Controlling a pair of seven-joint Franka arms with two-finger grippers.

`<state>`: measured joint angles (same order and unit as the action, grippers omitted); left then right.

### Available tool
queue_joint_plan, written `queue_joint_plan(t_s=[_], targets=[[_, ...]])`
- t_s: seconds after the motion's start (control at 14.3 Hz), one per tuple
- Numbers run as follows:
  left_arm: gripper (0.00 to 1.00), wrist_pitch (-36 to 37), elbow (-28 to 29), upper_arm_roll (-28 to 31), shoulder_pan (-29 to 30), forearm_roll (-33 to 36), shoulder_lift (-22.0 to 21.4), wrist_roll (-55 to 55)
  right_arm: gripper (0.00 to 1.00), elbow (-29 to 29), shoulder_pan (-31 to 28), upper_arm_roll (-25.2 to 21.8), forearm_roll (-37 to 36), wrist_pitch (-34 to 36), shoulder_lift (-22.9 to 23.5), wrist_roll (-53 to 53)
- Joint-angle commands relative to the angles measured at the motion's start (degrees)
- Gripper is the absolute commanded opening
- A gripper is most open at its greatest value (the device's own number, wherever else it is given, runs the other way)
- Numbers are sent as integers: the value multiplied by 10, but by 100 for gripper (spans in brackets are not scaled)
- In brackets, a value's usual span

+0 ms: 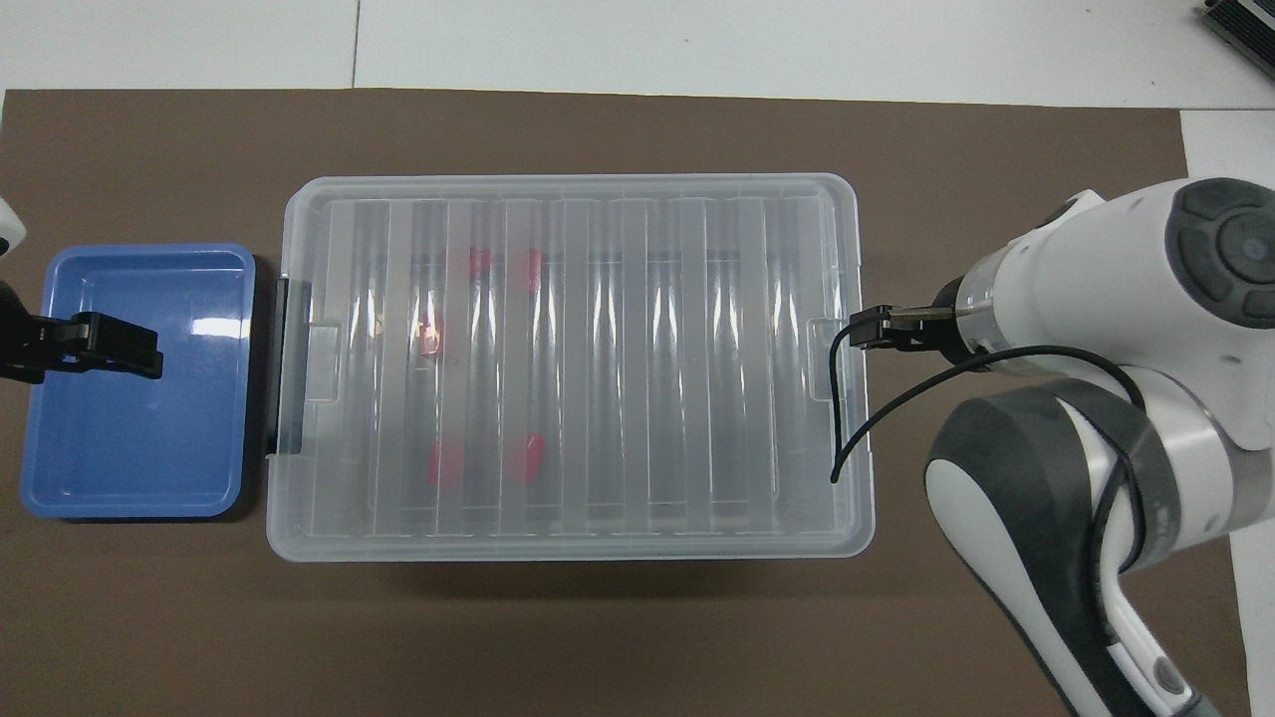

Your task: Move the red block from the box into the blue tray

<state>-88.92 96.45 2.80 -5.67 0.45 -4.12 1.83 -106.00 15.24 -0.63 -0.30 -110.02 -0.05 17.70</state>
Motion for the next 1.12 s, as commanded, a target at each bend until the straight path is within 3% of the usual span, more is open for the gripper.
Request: queue_joint_plan(t_s=[0.0,0.42,1.05], targets=[[100,8,0,3,0,-7,-8,5,96,-22,7,-3,8,-38,3,15],[100,7,0,3,0,-7,-8,5,95,-39,10,-2,2,-84,28,13],[100,7,0,3,0,-7,-8,5,95,-54,0,-3,2,-71,23,-22]])
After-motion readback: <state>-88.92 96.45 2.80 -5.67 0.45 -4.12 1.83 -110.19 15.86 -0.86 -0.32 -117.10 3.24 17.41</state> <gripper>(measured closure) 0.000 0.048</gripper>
